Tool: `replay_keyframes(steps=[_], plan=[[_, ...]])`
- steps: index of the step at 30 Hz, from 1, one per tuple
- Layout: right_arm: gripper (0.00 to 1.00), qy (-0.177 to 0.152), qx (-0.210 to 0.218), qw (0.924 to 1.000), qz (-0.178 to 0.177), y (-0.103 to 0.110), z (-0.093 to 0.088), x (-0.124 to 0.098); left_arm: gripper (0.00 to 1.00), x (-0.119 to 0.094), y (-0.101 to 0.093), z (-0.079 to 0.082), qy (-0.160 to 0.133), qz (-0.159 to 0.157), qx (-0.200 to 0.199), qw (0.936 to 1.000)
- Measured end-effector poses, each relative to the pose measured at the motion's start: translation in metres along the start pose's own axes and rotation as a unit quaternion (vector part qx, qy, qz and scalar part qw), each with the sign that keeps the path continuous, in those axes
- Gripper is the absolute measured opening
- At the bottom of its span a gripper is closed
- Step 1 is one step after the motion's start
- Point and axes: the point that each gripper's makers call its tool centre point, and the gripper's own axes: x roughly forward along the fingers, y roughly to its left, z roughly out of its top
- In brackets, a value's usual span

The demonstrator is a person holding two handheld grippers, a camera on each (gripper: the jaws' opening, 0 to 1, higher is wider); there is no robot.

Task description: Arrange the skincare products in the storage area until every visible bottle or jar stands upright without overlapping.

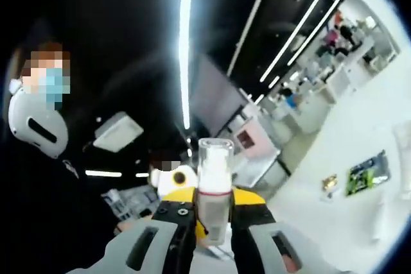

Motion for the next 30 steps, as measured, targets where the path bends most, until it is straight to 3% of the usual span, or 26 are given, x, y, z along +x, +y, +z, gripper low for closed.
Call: replay_keyframes(steps=[6,10,17,24,30], plan=[[0.1,0.006,-0.015,0.9999,0.0,-0.001,-0.002,-0.002,0.24,0.001,0.002,-0.005,0.017,0.012,0.01,0.9997],[0.1,-0.004,-0.022,0.9997,0.001,-0.002,0.006,-0.006,0.25,0.0,0.004,-0.013,0.038,0.018,0.009,0.9991],[0.1,-0.002,-0.054,0.9985,-0.004,-0.01,0.015,-0.017,0.42,-0.003,0.011,-0.019,0.045,0.044,0.008,0.998],[0.1,0.01,-0.079,0.9967,-0.011,-0.018,0.015,-0.026,0.63,-0.009,0.021,-0.026,0.059,0.081,0.016,0.9948],[0.1,0.018,-0.105,0.9942,-0.012,-0.024,0.015,-0.032,0.76,-0.013,0.027,-0.034,0.073,0.112,0.023,0.9907]])
